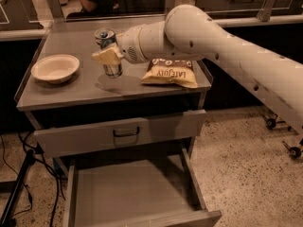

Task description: Place redbull can into middle drawer

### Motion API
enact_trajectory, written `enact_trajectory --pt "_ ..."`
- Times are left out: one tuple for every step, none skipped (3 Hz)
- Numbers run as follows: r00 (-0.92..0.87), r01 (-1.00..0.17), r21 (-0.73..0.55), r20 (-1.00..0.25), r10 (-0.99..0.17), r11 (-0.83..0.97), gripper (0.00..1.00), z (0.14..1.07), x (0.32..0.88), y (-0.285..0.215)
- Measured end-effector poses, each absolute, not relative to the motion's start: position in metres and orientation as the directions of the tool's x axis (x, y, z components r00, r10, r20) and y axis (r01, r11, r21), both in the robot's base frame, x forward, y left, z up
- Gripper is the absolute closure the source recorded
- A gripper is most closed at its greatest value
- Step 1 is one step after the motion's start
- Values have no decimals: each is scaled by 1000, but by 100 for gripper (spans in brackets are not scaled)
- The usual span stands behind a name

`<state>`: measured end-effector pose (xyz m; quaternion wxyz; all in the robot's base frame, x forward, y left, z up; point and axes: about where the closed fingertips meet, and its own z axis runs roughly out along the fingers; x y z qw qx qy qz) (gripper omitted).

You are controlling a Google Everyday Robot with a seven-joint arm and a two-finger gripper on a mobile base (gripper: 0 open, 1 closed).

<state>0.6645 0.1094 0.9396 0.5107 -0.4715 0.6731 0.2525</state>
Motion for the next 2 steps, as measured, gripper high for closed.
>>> enact_trajectory --pt "-30 -881 -161 -920 -391 446 100 938 644 97" --pt "-53 -863 -162 -912 -406 478 100 931 612 77"
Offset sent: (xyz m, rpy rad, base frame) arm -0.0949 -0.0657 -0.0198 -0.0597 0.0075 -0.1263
